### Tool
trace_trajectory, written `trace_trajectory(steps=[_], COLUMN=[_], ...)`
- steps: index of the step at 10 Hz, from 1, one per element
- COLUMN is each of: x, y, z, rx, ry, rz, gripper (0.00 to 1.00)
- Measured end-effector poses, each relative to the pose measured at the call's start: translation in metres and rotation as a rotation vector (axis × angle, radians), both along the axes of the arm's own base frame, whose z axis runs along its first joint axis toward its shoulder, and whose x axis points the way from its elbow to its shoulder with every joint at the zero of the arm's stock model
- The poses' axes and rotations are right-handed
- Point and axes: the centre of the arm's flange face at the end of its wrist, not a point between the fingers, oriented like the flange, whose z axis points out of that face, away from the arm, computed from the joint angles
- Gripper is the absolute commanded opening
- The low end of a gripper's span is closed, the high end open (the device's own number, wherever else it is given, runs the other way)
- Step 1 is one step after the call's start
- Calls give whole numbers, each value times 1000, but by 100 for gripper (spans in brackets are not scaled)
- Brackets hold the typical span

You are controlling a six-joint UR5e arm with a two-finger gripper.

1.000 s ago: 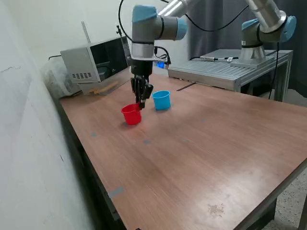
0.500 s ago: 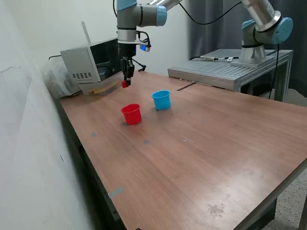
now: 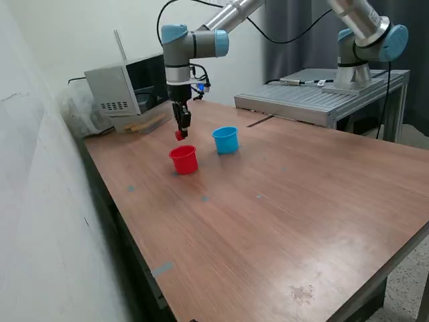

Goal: Place red objects in the red bin, and blue objects in the blue bin.

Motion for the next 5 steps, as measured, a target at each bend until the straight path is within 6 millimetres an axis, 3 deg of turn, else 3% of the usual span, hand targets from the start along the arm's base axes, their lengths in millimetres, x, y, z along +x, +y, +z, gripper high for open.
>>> trace_trajectory(steps=[1,2,5], x=[-1,-3,-5], y=[-1,-2,-4], z=[-9,-15,-18], rx=[-2,-3,-1], ry=[-4,-1,13], rz=[2,3,6], gripper=[0,100,100])
